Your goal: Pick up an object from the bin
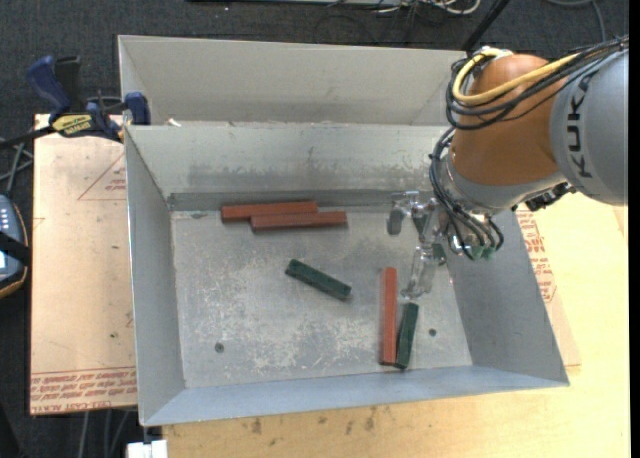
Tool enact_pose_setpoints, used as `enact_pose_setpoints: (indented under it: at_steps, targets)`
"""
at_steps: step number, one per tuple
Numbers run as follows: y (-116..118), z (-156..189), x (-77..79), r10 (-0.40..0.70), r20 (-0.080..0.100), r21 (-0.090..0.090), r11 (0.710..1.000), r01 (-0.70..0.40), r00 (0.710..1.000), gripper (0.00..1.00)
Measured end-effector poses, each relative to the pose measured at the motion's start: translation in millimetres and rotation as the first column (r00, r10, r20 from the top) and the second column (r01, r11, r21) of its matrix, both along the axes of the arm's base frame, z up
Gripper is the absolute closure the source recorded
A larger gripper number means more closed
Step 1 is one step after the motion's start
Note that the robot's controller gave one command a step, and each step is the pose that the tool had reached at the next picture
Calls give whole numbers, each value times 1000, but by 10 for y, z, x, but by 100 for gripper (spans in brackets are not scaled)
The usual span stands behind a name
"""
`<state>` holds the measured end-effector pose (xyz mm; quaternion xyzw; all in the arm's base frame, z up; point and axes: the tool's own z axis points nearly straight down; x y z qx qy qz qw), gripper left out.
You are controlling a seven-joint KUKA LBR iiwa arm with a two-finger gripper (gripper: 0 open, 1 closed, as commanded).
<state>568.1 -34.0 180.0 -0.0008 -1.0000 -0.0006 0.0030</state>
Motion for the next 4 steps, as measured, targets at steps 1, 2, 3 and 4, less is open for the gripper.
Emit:
enact_pose_setpoints:
  at_steps: [1,2,3,4]
  targets:
    - [0,41,17,1,7,-1,1000,-1,1000,0]
    - [160,-373,134,-27,17,-1,1000,27,999,0]
    - [249,-954,113,-48,10,1,999,48,999,0]
    - [1092,-1082,317,167,12,2,986,-167,986,100]
